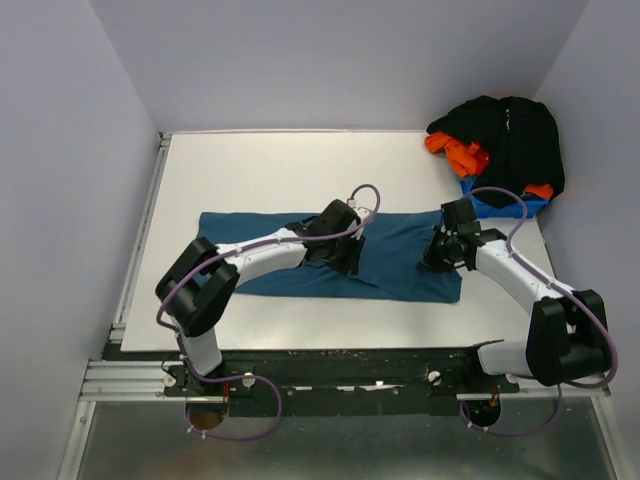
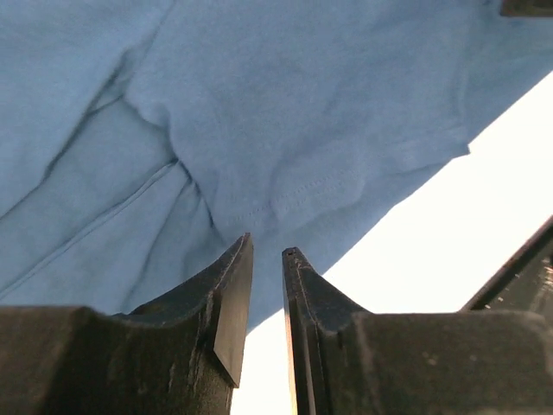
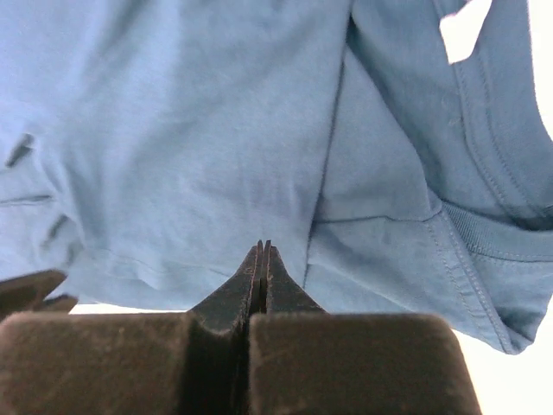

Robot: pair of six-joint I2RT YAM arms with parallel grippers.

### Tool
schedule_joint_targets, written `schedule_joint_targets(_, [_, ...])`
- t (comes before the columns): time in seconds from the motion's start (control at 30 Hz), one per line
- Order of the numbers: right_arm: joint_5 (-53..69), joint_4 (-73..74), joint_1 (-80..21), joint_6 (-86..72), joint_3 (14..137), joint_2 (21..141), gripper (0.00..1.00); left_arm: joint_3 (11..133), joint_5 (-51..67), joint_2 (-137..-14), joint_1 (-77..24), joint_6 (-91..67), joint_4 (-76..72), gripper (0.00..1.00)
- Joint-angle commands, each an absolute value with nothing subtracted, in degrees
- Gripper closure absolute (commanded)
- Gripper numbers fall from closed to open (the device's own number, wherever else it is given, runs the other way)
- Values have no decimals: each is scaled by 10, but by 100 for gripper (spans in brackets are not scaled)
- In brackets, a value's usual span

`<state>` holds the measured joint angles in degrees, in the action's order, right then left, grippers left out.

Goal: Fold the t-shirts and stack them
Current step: Fold the other side of the tshirt into a rectangle, then rotate the tshirt 90 degrees

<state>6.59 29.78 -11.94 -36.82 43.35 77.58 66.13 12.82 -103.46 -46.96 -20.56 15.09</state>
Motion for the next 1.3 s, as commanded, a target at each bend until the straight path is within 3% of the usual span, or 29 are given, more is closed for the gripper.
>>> schedule_joint_targets(0.0, [12,322,-120,-356,467,737,99,655,88,-933,-440,-192,180,64])
schedule_joint_targets(0.13, [14,324,-121,-371,468,731,99,654,37,-895,-386,-189,205,70])
schedule_joint_targets(0.23, [32,311,-121,-383,462,739,99,644,-51,-873,-340,-196,211,99])
schedule_joint_targets(0.57, [43,272,-137,-421,458,794,99,651,-221,-921,-198,-243,222,100])
schedule_joint_targets(0.97, [4,287,-159,-449,506,906,99,669,-196,-1042,-141,-346,251,100])
schedule_joint_targets(1.27, [-54,369,-160,-447,670,1042,99,573,-134,-1023,-156,-390,226,100])
